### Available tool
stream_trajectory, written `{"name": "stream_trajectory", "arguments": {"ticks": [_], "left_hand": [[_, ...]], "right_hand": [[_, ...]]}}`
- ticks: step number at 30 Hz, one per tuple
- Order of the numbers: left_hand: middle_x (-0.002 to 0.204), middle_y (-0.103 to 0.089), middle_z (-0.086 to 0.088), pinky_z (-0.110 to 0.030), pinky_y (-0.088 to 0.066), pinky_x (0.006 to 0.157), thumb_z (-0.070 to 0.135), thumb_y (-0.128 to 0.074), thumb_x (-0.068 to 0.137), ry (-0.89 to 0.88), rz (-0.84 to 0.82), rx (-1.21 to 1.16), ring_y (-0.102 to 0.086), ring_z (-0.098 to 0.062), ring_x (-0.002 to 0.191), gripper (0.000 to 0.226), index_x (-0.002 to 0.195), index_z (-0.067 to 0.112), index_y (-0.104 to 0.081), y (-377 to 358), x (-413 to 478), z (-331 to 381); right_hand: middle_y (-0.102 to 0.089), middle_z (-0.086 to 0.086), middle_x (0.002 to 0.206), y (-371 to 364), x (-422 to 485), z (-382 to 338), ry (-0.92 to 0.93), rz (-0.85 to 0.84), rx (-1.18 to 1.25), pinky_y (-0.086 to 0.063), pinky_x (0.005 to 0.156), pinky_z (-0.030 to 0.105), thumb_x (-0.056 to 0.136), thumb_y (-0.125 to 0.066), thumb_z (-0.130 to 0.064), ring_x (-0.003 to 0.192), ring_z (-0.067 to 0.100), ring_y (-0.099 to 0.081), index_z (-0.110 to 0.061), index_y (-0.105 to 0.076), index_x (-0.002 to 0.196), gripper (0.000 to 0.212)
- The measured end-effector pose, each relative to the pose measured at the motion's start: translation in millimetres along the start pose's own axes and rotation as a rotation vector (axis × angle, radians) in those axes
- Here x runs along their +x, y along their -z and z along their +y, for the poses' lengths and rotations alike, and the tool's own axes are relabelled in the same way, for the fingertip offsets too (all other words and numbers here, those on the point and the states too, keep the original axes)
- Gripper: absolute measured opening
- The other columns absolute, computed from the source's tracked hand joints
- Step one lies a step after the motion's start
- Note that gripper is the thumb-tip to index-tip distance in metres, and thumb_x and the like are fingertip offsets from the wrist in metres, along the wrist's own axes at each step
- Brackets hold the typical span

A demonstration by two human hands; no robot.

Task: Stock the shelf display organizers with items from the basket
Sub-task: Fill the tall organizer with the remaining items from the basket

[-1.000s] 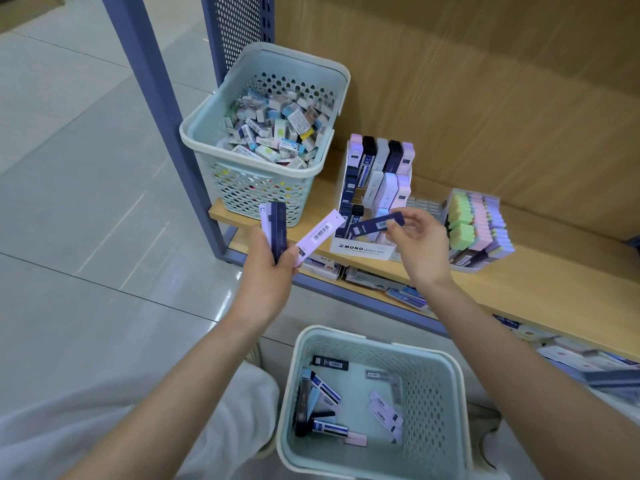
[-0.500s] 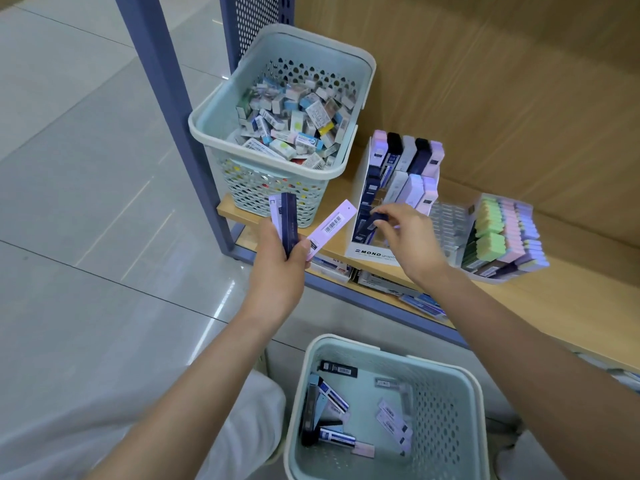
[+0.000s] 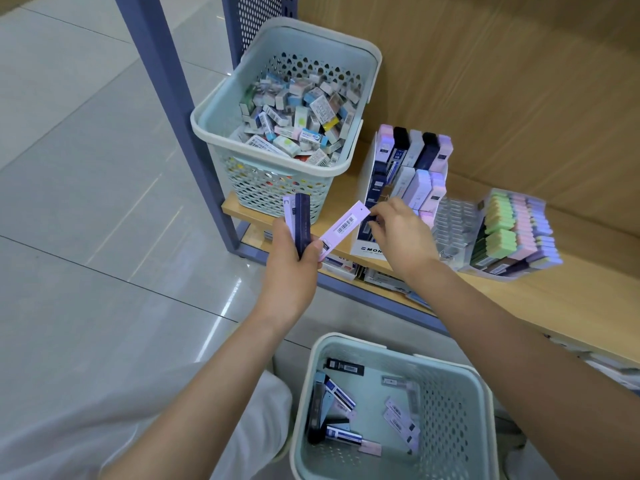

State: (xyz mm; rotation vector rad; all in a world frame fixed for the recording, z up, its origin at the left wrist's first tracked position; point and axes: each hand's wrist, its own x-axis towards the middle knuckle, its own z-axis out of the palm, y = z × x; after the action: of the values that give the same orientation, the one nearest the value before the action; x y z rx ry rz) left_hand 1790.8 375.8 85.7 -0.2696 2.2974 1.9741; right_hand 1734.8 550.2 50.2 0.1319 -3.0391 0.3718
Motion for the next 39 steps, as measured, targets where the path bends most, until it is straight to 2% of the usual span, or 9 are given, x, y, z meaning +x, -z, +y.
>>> {"name": "stream_trajectory", "arguments": {"ticks": [7, 11, 17, 20, 24, 26, 31, 35, 39], "left_hand": [[0.085, -0.053, 0.006, -0.019, -0.045, 0.065, 0.006, -0.047, 0.096, 0.013, -0.047, 0.088, -0.050, -0.011, 0.074, 0.011, 0.104, 0.009, -0.041, -3, -4, -11], [0.084, -0.050, 0.003, -0.031, -0.043, 0.071, 0.006, -0.046, 0.096, -0.021, -0.167, 0.194, -0.046, -0.016, 0.077, 0.010, 0.101, 0.010, -0.038, -5, -10, -11], [0.076, -0.044, 0.005, -0.014, -0.036, 0.057, 0.005, -0.047, 0.095, -0.103, -0.260, 0.198, -0.042, -0.006, 0.066, 0.010, 0.098, 0.010, -0.038, -18, -21, 0], [0.076, -0.047, 0.009, -0.013, -0.040, 0.058, 0.006, -0.045, 0.096, -0.104, -0.216, 0.082, -0.046, -0.004, 0.065, 0.013, 0.096, 0.018, -0.041, -20, -22, 7], [0.075, -0.044, 0.012, -0.012, -0.038, 0.060, 0.011, -0.043, 0.098, -0.126, -0.187, 0.083, -0.046, 0.000, 0.066, 0.013, 0.096, 0.024, -0.043, -20, -24, 14], [0.076, -0.041, 0.014, -0.007, -0.036, 0.060, 0.012, -0.042, 0.098, -0.133, -0.184, 0.121, -0.045, 0.008, 0.065, 0.007, 0.103, 0.017, -0.043, -19, -23, 15], [0.078, -0.041, 0.013, -0.001, -0.035, 0.060, 0.010, -0.041, 0.099, -0.138, -0.220, 0.167, -0.043, 0.017, 0.062, 0.012, 0.110, 0.011, -0.043, -21, -20, 12], [0.077, -0.040, 0.014, -0.001, -0.035, 0.060, 0.010, -0.041, 0.099, -0.135, -0.250, 0.166, -0.042, 0.020, 0.062, 0.010, 0.107, 0.014, -0.042, -26, -17, 13], [0.078, -0.041, 0.013, -0.001, -0.035, 0.060, 0.011, -0.041, 0.099, -0.115, -0.270, 0.165, -0.043, 0.016, 0.063, 0.010, 0.109, 0.012, -0.042, -30, -13, 11]], "right_hand": [[-0.054, 0.004, 0.112, 31, -36, -13, -0.016, 0.032, 0.579, -0.043, 0.086, 0.010, 0.080, -0.040, 0.016, 0.096, 0.012, -0.054, -0.009, -0.048, 0.130, 0.056], [-0.058, 0.005, 0.114, 40, -65, -11, 0.301, 0.019, 0.175, -0.039, 0.095, 0.028, 0.082, -0.061, -0.001, 0.107, 0.021, -0.052, -0.010, -0.055, 0.126, 0.045], [-0.070, 0.002, 0.081, 35, -82, -11, 0.481, 0.058, -0.057, -0.051, 0.056, 0.026, 0.069, -0.077, -0.019, 0.069, 0.023, -0.068, -0.011, -0.066, 0.105, 0.039], [-0.068, 0.001, 0.077, 40, -90, -14, 0.412, 0.045, -0.059, -0.044, 0.041, 0.025, 0.078, -0.066, -0.021, 0.057, 0.024, -0.064, -0.011, -0.064, 0.105, 0.029], [-0.051, -0.004, 0.089, 52, -85, 1, 0.190, -0.068, 0.251, -0.034, 0.069, 0.023, 0.100, -0.038, -0.030, 0.077, 0.016, -0.050, -0.014, -0.056, 0.122, 0.032], [-0.046, -0.006, 0.086, 58, -76, 18, 0.097, 0.020, 0.328, -0.032, 0.074, 0.020, 0.098, -0.042, -0.030, 0.078, 0.010, -0.042, -0.014, -0.062, 0.112, 0.028], [-0.064, 0.001, 0.095, 63, -49, 48, -0.153, 0.125, 0.452, -0.055, 0.075, 0.035, 0.091, -0.059, -0.015, 0.081, 0.016, -0.064, -0.013, -0.050, 0.110, 0.021], [-0.067, 0.008, 0.090, 54, -32, 60, -0.165, 0.089, 0.442, -0.052, 0.062, 0.037, 0.095, -0.052, -0.022, 0.076, 0.024, -0.064, -0.019, -0.041, 0.101, 0.013], [-0.061, 0.006, 0.094, 37, -24, 67, -0.143, 0.054, 0.341, -0.050, 0.077, 0.041, 0.097, -0.048, -0.023, 0.084, 0.025, -0.059, -0.010, -0.054, 0.106, 0.016]]}}
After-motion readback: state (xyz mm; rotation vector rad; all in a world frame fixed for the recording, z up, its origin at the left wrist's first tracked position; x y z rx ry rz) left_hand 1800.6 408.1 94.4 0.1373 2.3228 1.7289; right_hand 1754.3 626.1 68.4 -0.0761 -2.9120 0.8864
